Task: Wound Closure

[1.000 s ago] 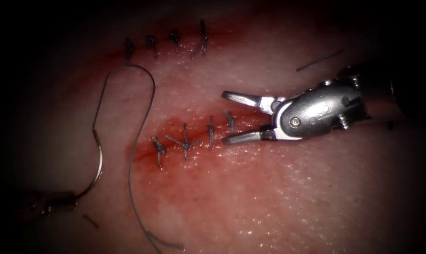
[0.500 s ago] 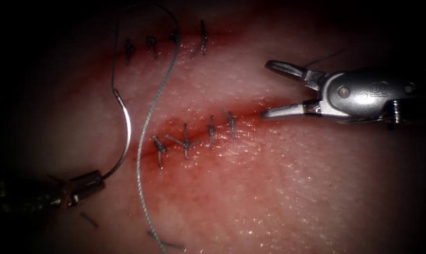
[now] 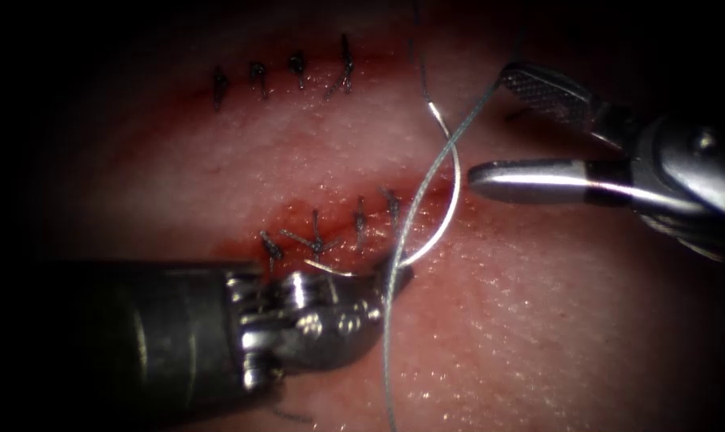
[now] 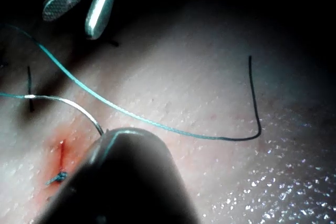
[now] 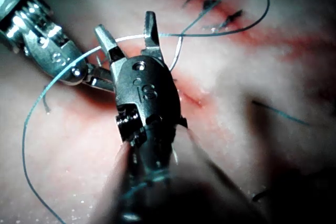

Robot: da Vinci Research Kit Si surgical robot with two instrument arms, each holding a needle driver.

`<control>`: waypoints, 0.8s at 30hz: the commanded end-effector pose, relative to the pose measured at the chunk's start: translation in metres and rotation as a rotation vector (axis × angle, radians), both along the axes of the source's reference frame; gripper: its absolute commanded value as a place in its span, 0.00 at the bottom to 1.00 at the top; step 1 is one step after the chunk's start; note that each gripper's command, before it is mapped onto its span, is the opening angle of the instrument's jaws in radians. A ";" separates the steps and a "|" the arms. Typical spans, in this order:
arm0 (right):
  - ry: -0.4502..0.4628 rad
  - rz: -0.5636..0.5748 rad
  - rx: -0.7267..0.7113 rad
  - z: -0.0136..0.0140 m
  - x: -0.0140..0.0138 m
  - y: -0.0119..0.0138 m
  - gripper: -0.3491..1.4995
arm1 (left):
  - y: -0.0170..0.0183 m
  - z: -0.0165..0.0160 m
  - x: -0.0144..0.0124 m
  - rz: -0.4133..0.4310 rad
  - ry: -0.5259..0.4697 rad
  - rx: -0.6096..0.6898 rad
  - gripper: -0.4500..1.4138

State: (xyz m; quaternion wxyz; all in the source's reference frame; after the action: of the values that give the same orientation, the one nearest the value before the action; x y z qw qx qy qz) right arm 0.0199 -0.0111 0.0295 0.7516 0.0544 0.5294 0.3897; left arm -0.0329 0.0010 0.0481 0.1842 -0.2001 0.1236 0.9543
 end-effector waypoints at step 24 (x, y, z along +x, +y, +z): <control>-0.241 0.427 0.215 0.0074 0.0034 0.0004 0.26 | -0.0015 0.0023 -0.0030 0.033 0.120 -0.134 0.00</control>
State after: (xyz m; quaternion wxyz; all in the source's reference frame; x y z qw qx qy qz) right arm 0.0227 -0.0105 0.0363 0.7029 -0.0256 0.3839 0.5983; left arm -0.0353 -0.0001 0.0497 0.1464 -0.1560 0.1955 0.9571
